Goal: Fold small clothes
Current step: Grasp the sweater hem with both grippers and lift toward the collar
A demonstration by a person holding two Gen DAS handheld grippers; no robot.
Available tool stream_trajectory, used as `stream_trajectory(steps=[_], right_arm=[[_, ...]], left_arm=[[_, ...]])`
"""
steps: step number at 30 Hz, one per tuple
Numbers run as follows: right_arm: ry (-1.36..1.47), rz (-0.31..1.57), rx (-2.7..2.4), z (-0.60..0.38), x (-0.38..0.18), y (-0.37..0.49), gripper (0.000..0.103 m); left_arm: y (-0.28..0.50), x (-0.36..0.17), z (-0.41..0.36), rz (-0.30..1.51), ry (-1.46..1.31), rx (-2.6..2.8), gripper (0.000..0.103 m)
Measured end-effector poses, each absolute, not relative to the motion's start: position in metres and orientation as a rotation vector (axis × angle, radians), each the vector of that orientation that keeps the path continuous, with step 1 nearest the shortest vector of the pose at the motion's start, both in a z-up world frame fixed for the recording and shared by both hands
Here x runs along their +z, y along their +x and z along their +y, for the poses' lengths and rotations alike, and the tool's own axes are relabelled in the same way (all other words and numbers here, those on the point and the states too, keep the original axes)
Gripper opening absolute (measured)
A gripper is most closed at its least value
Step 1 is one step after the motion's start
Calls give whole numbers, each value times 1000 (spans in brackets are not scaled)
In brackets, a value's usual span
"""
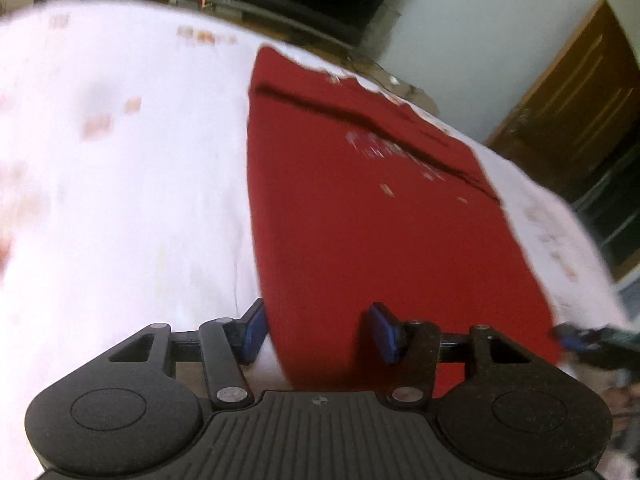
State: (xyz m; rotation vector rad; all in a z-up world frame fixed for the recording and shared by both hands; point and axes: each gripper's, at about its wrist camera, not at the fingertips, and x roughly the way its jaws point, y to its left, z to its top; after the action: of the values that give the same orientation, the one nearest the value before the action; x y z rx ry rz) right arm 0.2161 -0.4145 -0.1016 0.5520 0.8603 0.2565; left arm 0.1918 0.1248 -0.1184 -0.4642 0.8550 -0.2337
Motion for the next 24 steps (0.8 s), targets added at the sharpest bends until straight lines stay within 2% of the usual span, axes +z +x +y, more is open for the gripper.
stream_trajectory(steps=[6,12,15,16,18,19,20,22,24], right_arm=[[686,908,279,-408,-108,165,42],[920,912,326,-408,-126,154,42],[968,914,354,-400,-133,165,36],[972,916,366,-397,-135,170,30],[959,918,368,-391,-135,177,21],[947,918,369,-387,-134,180,16],[932,923,365,-384,-133,182,14],[892,928,359,-379,-131,181,6],[804,902,331,-373,-119,180,5]], left_arm=[[147,-154,152,872,-862,-390,55],[158,-168,157,862,-967,-453,54],[170,-166,150,865,-941,-481,54],[173,-167,146,867,-935,-487,51],[180,-168,140,882,-915,-460,27],[181,-171,137,886,-915,-432,21],[182,-173,136,884,-915,-410,10],[183,-173,136,862,-912,-394,4],[177,-166,137,806,-909,-401,4]])
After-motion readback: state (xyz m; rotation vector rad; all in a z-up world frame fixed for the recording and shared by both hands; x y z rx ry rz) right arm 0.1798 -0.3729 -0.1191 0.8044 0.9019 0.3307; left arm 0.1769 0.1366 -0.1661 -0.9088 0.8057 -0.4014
